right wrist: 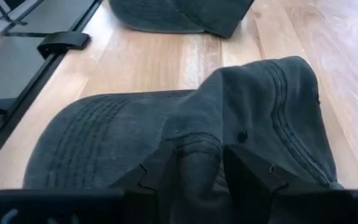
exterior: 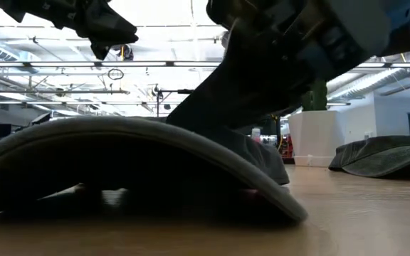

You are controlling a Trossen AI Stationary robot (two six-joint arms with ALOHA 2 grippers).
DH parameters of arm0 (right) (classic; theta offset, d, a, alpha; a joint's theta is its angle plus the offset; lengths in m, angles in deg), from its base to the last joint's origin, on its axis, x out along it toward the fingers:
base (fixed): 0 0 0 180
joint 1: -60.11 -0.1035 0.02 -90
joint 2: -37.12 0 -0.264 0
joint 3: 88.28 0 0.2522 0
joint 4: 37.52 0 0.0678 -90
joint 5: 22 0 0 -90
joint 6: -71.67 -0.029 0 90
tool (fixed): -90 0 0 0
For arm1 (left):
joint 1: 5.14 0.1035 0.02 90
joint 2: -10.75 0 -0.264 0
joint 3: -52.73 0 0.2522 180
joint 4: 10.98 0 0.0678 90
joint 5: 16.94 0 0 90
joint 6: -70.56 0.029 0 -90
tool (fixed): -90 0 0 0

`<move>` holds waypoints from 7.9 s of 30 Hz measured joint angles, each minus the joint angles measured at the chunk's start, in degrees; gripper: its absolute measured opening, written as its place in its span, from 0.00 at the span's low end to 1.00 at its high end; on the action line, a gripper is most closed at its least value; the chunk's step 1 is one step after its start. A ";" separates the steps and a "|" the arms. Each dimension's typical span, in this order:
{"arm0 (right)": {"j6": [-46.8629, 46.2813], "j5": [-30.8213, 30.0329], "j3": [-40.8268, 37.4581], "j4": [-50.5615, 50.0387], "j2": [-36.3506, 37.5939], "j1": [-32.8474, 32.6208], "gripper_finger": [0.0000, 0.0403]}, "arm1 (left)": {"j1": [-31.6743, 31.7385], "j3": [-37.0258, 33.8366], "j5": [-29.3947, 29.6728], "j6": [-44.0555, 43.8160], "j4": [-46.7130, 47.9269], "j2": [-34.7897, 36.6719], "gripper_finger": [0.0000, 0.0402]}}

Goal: Pick & Place hat
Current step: Put the bottom right black cap into the red bin, then put the top black cap into the red bin

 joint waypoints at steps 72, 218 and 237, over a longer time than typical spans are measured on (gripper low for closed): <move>66.92 33.95 -0.15 -10.55 21.27 55.33 0.01 | 6.93 0.01 6.95 11.71 -15.22 0.00 0.23; 11.92 21.98 -6.47 7.36 6.02 57.60 0.12 | 17.54 0.02 -3.22 8.89 -16.20 -0.01 0.23; 19.70 22.55 -6.27 -30.32 28.23 46.88 0.12 | 17.30 0.00 -3.20 8.23 -14.83 -0.02 0.23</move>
